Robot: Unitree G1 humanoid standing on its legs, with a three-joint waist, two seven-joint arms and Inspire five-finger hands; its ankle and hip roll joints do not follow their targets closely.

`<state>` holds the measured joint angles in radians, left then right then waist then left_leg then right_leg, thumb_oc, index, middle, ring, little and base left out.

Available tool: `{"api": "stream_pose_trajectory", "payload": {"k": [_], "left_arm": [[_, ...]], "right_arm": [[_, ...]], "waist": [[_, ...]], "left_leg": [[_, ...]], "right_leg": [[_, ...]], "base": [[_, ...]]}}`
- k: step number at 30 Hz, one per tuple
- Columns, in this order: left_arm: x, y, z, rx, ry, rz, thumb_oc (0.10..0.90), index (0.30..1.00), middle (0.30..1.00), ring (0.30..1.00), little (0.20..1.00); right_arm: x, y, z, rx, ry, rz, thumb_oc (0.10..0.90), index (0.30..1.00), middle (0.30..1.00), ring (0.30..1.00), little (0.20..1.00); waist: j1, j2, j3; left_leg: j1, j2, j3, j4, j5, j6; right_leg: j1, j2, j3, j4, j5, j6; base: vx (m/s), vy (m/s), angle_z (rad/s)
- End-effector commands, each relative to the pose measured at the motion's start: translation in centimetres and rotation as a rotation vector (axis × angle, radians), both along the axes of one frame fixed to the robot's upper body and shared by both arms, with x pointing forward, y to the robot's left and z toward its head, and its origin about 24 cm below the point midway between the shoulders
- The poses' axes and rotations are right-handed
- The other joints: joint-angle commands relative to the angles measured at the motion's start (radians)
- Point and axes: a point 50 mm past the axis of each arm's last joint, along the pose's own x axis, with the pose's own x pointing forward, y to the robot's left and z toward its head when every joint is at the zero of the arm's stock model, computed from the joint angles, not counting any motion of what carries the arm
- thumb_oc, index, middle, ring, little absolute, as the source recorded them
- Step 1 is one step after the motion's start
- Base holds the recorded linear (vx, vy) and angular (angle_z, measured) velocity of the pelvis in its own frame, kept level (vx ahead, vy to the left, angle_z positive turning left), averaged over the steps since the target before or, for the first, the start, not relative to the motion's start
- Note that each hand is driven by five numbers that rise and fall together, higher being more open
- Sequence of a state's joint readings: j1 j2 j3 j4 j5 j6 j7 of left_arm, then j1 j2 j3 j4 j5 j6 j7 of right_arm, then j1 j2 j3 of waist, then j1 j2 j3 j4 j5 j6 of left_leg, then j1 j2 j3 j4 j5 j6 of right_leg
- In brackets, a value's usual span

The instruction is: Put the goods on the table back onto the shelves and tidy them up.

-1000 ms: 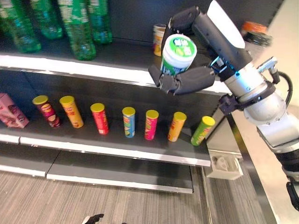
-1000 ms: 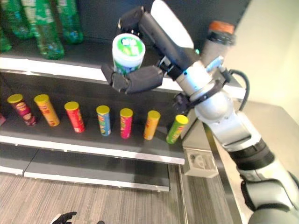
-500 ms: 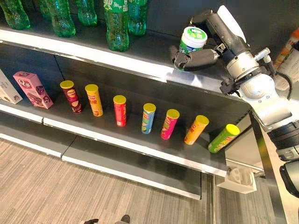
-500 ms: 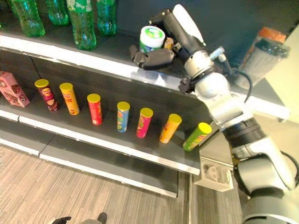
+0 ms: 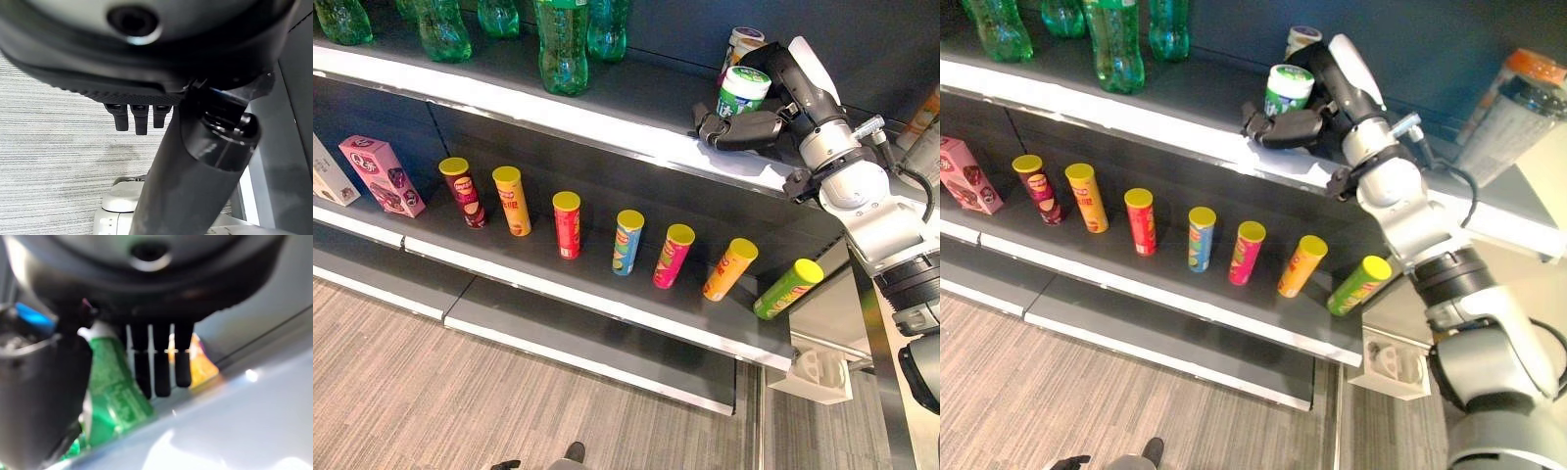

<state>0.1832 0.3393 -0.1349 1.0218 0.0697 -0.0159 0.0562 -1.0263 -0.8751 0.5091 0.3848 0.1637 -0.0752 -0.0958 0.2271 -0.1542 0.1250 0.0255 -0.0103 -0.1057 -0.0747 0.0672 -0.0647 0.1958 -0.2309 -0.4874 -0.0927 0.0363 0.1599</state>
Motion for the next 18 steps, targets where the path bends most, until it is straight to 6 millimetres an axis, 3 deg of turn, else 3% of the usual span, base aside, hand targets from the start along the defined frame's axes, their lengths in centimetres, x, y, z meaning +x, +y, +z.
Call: {"api": "stream_pose_trajectory", "payload": {"k": [1,14,18], "left_arm": [[-0.1,0.7,0.3,0.033,0.002,-0.041,0.8,0.9,0.9,0.9,0.9],[-0.3,0.4,0.1,0.02,0.021,-0.063,0.8,0.9,0.9,0.9,0.9],[-0.3,0.5,0.0,0.034,0.024,-0.044,0.8,0.9,0.9,0.9,0.9]], "right_arm": [[-1.2,2.3,5.8,0.08,-0.227,0.087,0.8,0.9,0.9,0.9,0.9],[-4.3,2.6,8.1,0.106,-0.391,0.17,0.8,0.9,0.9,0.9,0.9],[-9.0,2.8,11.1,0.099,-0.661,0.222,0.8,0.9,0.9,0.9,0.9]], "waist": [[0.0,0.016,-0.087],[-0.026,0.03,-0.1],[-0.046,0.036,-0.109]], "left_leg": [[0.026,0.053,0.102,0.005,-0.091,0.006],[0.048,0.058,0.121,0.004,-0.105,0.004],[0.053,0.062,0.132,0.001,-0.108,0.003]], "right_leg": [[-0.092,-0.024,0.05,0.087,0.001,0.004],[-0.083,-0.019,0.07,0.079,-0.002,0.003],[-0.082,-0.013,0.076,0.068,-0.002,0.003]], "base": [[0.0,0.0,0.0],[0.0,-0.005,-0.04],[0.0,-0.005,-0.03]]}}
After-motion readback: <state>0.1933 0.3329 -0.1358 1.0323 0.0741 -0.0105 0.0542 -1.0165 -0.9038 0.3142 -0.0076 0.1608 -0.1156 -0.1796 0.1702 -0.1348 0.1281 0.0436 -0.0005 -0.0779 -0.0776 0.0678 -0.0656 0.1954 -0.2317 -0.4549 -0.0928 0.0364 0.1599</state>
